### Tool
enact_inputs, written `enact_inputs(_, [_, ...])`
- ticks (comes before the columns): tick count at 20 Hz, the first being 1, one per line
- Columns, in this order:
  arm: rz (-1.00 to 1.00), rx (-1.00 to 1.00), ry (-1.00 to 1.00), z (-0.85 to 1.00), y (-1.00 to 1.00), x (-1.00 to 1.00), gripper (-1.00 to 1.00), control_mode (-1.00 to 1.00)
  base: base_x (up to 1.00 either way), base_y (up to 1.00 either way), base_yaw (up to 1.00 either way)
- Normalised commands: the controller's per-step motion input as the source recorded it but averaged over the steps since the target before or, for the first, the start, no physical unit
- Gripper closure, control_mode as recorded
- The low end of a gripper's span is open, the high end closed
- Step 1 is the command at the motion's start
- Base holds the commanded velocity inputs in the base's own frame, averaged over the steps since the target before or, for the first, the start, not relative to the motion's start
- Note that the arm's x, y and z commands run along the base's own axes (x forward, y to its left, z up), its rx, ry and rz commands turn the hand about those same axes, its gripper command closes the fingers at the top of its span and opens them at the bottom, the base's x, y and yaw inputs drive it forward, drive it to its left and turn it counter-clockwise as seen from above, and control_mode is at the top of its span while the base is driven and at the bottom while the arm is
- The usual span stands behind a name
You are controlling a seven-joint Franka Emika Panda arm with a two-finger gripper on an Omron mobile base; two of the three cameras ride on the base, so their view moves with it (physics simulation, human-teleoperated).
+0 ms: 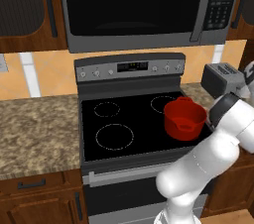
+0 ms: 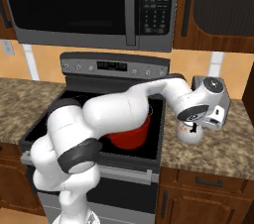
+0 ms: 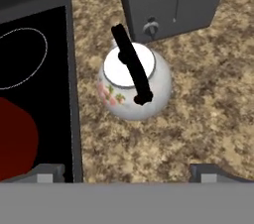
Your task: Pick the kettle from the counter and place it on a stove burner. Then turn the burner on.
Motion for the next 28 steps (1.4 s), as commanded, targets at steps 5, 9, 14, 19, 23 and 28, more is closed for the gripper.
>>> enact_inputs(5, [-0.03,0.00,0.01,-0.19,0.00,0.39,-1.00,-1.00,0.00,0.00,0.00])
enact_inputs(9, [-0.03,0.00,0.01,-0.22,0.00,0.51,-1.00,-1.00,0.00,0.00,0.00])
enact_inputs(14, [0.00,0.00,0.07,-0.30,-0.03,0.39,-1.00,-1.00,0.00,0.00,0.00])
enact_inputs(19, [0.00,0.00,0.03,-0.25,-0.33,0.27,-1.00,-1.00,0.00,0.00,0.00])
enact_inputs(23, [0.00,0.00,0.00,-0.11,-0.28,0.13,-1.00,-1.00,0.00,0.00,0.00])
enact_inputs(28, [0.00,0.00,0.00,-0.20,-0.04,0.12,-1.00,-1.00,0.00,0.00,0.00])
